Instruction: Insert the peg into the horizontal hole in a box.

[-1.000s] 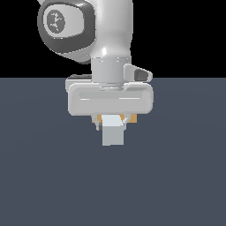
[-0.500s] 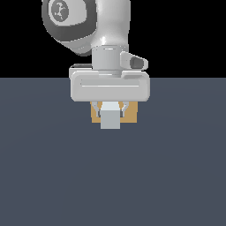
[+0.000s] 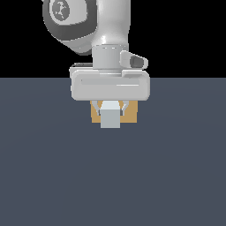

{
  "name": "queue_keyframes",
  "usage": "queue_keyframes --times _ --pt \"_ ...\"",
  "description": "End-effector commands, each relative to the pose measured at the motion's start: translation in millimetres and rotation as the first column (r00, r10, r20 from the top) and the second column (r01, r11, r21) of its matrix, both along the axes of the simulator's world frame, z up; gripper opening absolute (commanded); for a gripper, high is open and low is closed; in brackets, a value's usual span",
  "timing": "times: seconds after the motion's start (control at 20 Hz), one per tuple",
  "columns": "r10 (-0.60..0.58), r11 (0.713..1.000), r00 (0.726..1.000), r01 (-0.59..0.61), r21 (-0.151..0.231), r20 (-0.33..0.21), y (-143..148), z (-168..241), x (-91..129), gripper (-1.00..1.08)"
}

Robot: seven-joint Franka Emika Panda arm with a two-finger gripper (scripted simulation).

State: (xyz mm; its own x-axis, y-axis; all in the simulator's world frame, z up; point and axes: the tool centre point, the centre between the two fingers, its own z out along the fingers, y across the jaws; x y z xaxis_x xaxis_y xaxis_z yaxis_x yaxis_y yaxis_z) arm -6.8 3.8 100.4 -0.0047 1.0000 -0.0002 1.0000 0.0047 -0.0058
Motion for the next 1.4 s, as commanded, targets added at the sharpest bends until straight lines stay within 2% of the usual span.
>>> queue_keyframes --times 0.0,0.55,0.75,1.1,1.35 --pt "0.001 1.000 1.000 -0.001 0.000 0.003 0 2 1 -1.00" --pt "0.002 1.000 1.000 -0.002 0.001 0.004 10 3 2 -1.00" --pt "0.002 1.000 1.000 -0.002 0.001 0.006 33 3 1 -1.00" --pt "0.002 1.000 1.000 -0.002 0.001 0.009 88 5 1 -1.00" --pt "0.002 1.000 1.000 -0.002 0.001 0.009 108 5 2 -1.00"
